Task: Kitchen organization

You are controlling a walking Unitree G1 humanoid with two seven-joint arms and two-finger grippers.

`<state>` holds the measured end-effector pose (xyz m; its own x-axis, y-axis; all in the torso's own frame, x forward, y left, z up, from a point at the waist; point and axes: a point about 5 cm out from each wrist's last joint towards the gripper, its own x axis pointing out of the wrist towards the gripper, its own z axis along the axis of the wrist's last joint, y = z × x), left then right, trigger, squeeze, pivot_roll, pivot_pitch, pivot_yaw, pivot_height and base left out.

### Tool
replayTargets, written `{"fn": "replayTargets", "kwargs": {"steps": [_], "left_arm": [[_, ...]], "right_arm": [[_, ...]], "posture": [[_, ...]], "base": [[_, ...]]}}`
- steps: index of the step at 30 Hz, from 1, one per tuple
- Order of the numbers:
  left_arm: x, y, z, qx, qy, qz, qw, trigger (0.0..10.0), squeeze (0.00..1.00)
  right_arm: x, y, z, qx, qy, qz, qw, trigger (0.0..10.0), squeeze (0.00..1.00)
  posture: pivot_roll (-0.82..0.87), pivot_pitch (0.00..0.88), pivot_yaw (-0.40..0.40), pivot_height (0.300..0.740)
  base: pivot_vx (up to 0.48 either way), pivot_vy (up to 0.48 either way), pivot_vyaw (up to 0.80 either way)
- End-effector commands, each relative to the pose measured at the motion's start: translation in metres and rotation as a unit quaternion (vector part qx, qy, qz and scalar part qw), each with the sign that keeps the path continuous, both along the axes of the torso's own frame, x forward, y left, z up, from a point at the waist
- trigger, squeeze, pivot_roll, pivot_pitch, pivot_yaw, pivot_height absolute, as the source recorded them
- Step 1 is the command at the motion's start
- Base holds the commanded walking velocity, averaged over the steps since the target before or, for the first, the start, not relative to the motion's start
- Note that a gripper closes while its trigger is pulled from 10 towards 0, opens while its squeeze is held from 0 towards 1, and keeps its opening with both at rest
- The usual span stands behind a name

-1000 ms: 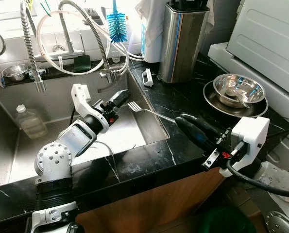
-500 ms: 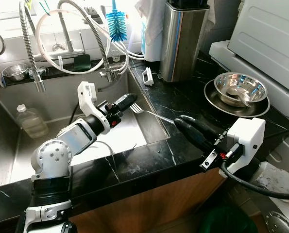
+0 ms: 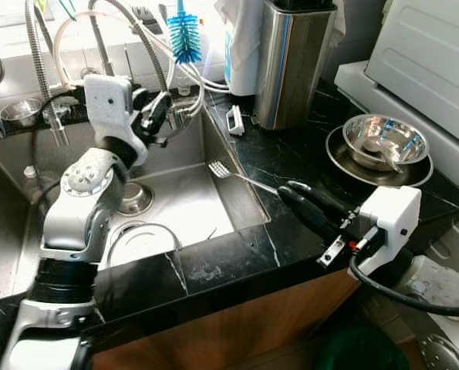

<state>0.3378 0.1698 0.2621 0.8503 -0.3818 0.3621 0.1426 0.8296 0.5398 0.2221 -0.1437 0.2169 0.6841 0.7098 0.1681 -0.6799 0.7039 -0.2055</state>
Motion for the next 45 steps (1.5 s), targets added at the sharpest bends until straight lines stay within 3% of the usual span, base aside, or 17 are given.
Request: {"fn": "replayTargets", "kwargs": {"steps": [1,4,9,11,12,13,14,18,23,31,45], "left_arm": [[-0.002,-0.005,-0.004,0.047,-0.021,-0.01,0.999,10.0,0.0],[-0.005,0.006,-0.01,0.109,-0.061,0.0,0.992,10.0,0.0],[-0.013,0.004,-0.02,0.208,-0.109,-0.033,0.972,10.0,0.0],[-0.016,0.004,-0.028,0.256,-0.129,-0.05,0.957,10.0,0.0],[-0.016,0.004,-0.028,0.256,-0.129,-0.05,0.957,10.0,0.0],[-0.019,0.003,-0.038,0.298,-0.133,-0.071,0.943,10.0,0.0],[-0.02,0.004,-0.041,0.307,-0.135,-0.078,0.939,10.0,0.0],[-0.021,0.0,-0.045,0.326,-0.148,-0.098,0.929,10.0,0.0],[-0.021,-0.002,-0.049,0.33,-0.154,-0.113,0.925,10.0,0.0],[-0.021,-0.001,-0.062,0.357,-0.136,-0.137,0.914,10.0,0.0],[-0.019,-0.008,-0.069,0.354,-0.117,-0.159,0.914,10.0,0.0]], "right_arm": [[-0.002,-0.001,0.004,-0.001,-0.012,-0.002,1.0,10.0,0.0],[-0.003,-0.001,0.005,0.002,-0.011,0.004,1.0,10.0,0.0],[-0.003,-0.002,0.005,0.004,-0.011,0.008,1.0,10.0,0.0],[-0.004,-0.002,0.006,0.007,-0.011,0.013,1.0,10.0,0.0],[-0.004,-0.002,0.006,0.007,-0.011,0.013,1.0,10.0,0.0],[-0.005,0.0,0.007,0.01,-0.011,0.021,1.0,10.0,0.0],[-0.005,0.001,0.008,0.01,-0.011,0.025,1.0,10.0,0.0],[-0.006,0.0,0.009,0.006,-0.011,0.033,0.999,10.0,0.0],[-0.008,0.001,0.015,0.002,-0.018,0.046,0.999,10.0,0.0],[-0.002,-0.009,0.016,-0.023,-0.025,0.011,0.999,10.0,0.0],[-0.003,-0.001,0.018,-0.013,-0.026,0.036,0.999,10.0,0.0]], "posture": [[0.02,0.018,0.031,0.74],[0.03,0.009,0.028,0.74],[0.03,0.005,0.028,0.74],[0.03,0.005,0.027,0.74],[0.03,0.005,0.027,0.74],[0.03,0.006,0.023,0.74],[0.03,0.006,0.023,0.74],[0.03,0.008,0.021,0.74],[0.03,0.02,0.018,0.74],[0.03,0.027,0.019,0.74],[0.03,0.02,0.031,0.74]], "base": [[0.0,0.0,0.0],[0.0,0.0,0.0],[0.0,0.0,0.0],[0.0,0.0,0.0],[0.0,0.0,0.0],[0.0,0.0,0.0],[0.0,0.0,0.0],[0.0,0.0,0.0],[0.0,0.0,0.0],[0.0,0.0,0.0],[0.0,0.0,0.0]]}}
